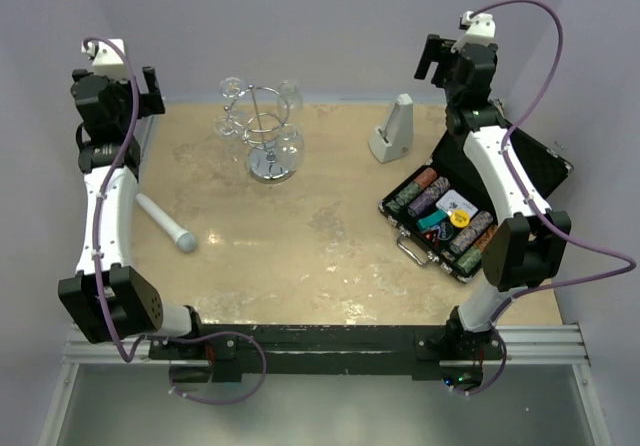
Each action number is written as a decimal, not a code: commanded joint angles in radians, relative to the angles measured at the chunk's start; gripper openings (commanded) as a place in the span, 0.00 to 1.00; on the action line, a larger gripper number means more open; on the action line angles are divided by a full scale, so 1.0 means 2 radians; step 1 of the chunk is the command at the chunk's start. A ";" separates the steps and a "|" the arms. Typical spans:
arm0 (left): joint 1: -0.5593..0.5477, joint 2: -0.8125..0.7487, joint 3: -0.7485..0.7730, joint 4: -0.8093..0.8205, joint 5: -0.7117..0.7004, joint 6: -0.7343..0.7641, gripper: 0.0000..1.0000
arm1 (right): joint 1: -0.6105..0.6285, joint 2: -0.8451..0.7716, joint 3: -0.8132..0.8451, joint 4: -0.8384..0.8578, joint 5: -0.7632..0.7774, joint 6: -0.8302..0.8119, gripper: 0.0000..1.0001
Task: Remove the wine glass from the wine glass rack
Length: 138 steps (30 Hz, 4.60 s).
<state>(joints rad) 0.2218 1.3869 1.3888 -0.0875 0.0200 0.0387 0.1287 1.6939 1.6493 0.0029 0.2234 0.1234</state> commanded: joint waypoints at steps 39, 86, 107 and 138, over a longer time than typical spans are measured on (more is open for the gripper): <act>-0.017 -0.026 -0.267 0.199 0.459 0.106 0.57 | -0.001 -0.065 -0.020 -0.037 -0.218 -0.099 0.96; -0.042 0.100 -0.281 0.465 0.490 0.035 0.27 | -0.001 -0.078 -0.012 -0.159 -0.151 -0.143 0.96; -0.041 0.065 -0.276 0.456 0.449 0.047 0.00 | -0.001 -0.049 0.001 -0.170 -0.161 -0.135 0.95; -0.022 0.030 -0.268 0.425 0.443 0.050 0.00 | 0.003 -0.041 -0.011 -0.151 -0.159 -0.112 0.94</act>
<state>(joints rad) 0.1638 1.5188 0.8143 0.7120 0.9016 0.1005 0.1307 1.6180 1.6245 -0.3428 -0.0956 -0.1196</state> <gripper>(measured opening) 0.199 0.942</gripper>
